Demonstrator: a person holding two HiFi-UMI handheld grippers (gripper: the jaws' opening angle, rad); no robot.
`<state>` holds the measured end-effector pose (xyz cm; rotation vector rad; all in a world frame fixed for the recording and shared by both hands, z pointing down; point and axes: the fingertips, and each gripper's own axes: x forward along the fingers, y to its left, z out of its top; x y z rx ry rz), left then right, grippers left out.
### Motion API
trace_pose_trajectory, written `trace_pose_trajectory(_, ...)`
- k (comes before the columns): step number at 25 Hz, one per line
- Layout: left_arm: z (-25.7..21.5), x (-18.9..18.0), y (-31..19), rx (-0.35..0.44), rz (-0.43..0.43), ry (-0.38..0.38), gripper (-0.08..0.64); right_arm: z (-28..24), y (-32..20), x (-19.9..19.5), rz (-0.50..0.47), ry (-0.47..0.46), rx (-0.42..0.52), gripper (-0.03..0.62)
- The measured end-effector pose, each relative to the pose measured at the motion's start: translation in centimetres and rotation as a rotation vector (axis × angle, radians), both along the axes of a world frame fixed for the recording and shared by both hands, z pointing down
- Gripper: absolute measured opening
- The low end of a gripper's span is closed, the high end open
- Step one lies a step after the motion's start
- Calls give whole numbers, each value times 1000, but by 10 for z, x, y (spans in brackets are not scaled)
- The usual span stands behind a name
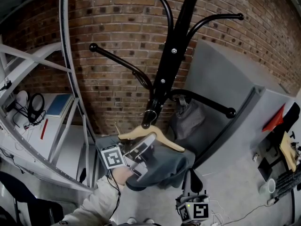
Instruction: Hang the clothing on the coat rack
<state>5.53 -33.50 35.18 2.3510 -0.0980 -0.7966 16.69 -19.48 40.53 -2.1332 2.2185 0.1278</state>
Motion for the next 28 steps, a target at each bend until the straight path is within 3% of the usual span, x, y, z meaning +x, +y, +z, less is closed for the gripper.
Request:
trace_pose_trajectory(5,17,-5,-4,-116,25,67,107,7,0,2,10,-16,-50,21)
trace_pose_trajectory(16,23,-19,-1,-152,-5,99,106,10,1,-2,-22,-15,-52,21)
trace_pose_trajectory(21,21,-24,12,-102,-34,57,106,8,4,-5,-47,-2,-32,21)
trace_pose_trajectory(28,33,-32,28,-143,-66,50,106,9,13,-12,-84,-9,-31,21)
